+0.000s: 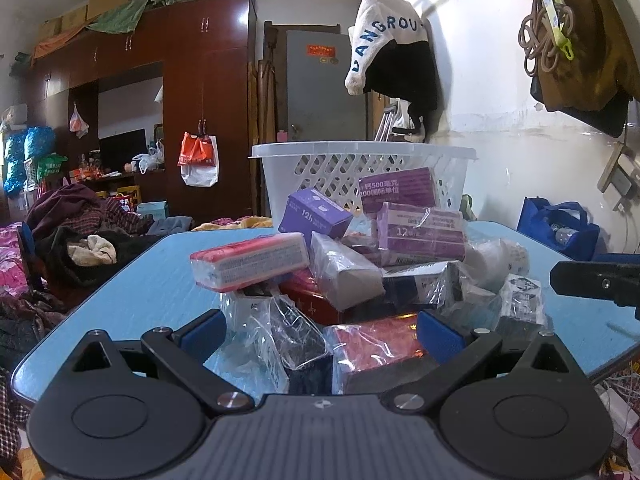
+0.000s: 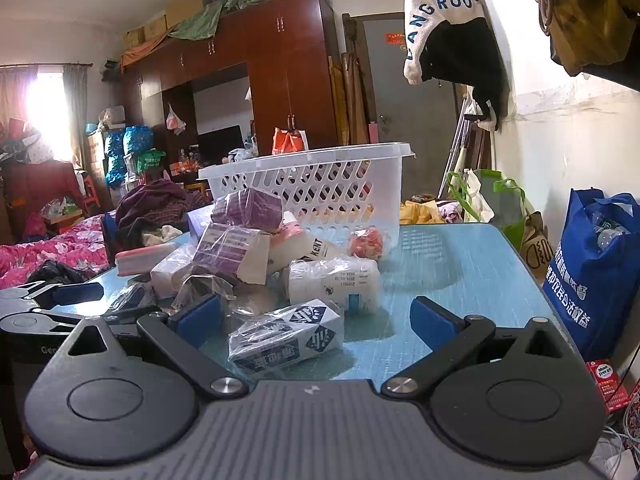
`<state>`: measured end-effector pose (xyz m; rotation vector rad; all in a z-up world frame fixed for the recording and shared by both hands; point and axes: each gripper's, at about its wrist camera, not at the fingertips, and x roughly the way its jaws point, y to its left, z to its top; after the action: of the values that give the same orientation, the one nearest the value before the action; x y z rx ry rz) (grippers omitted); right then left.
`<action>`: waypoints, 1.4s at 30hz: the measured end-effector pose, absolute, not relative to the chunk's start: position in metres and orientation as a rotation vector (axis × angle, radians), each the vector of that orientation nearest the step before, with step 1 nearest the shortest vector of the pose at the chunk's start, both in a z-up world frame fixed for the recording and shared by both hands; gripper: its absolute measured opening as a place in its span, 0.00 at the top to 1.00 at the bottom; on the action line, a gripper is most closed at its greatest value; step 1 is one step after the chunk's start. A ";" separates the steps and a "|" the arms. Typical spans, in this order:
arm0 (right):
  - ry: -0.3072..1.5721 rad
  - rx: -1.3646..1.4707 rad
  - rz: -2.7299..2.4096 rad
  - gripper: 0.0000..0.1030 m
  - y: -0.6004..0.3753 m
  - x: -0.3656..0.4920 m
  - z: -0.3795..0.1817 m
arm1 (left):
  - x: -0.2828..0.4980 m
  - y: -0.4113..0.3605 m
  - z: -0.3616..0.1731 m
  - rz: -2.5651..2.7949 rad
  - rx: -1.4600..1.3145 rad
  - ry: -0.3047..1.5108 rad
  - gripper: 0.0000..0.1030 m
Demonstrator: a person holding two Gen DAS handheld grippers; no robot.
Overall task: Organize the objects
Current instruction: 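Move both tools toward the pile of packages on the table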
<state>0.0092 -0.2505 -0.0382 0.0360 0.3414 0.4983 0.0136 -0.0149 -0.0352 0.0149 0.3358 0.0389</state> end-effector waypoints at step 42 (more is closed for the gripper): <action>0.370 0.014 0.518 0.00 -0.243 0.008 -0.042 | 0.008 -0.014 -0.034 0.007 -0.009 0.310 0.00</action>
<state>0.0084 -0.2427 -0.0424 0.0141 0.3695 0.5183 0.0083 -0.0137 -0.0339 -0.0088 0.3097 0.0069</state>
